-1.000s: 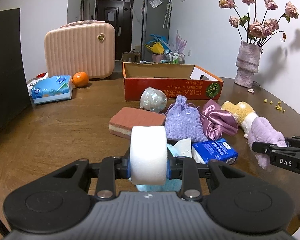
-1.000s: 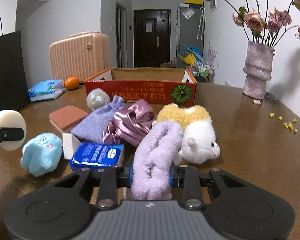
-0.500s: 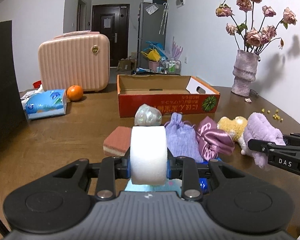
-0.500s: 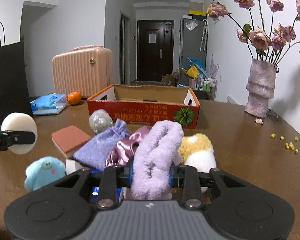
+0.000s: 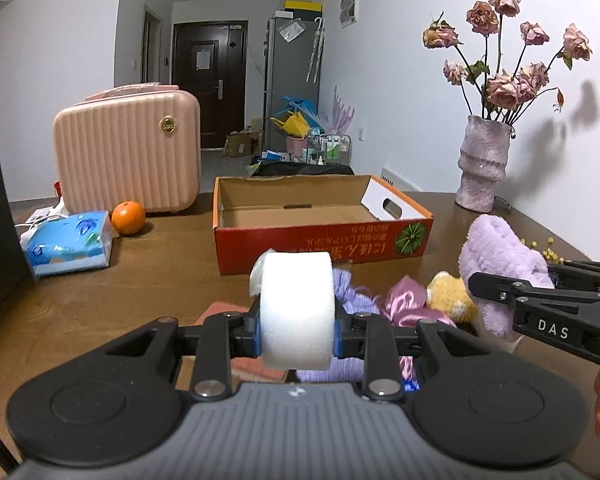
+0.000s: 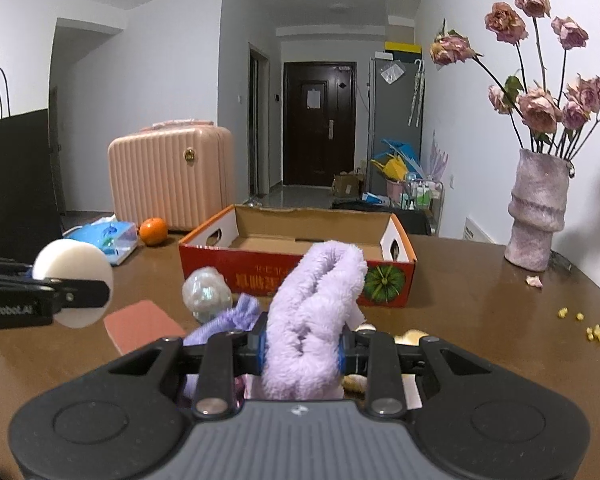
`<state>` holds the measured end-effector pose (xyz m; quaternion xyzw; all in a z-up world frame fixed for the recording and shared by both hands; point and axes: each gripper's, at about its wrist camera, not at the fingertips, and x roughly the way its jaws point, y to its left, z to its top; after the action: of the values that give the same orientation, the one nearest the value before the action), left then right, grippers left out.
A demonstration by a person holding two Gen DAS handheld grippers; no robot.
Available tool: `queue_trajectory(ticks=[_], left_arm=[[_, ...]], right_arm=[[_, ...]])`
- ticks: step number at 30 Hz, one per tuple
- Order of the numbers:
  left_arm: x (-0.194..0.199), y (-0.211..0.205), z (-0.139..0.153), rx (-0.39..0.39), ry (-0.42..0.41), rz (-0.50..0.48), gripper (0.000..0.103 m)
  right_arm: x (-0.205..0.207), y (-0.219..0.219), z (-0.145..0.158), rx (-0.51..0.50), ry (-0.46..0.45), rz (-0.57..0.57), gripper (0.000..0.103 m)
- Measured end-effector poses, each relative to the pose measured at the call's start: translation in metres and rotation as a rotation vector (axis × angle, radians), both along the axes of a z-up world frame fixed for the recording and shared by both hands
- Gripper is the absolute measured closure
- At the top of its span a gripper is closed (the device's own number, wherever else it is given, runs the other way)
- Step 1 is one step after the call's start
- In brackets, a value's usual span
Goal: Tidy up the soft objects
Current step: 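Carry the sponge roll and headband over the cardboard box with both tools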
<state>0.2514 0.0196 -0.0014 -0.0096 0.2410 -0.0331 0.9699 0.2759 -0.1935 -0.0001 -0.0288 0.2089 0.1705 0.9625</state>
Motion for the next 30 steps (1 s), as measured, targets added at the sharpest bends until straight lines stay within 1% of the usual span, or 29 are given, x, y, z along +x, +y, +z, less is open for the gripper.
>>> queue_trajectory(ticks=[13,23,30], left_arm=[[0.045,-0.006,0.018,-0.018,-0.049,0.011,0.073],[0.086,-0.012,0.033,-0.014,-0.072,0.031,0.073],[0.119,-0.01,0.04,-0.018,-0.069,0.057,0.073]], right_arm=[[0.038,0.016,0.018,0.033,-0.066,0.01,0.074],[0.081,0.025,0.025,0.027,-0.08,0.016,0.074],[0.111,0.032,0.031,0.005,-0.093,0.024,0.074]])
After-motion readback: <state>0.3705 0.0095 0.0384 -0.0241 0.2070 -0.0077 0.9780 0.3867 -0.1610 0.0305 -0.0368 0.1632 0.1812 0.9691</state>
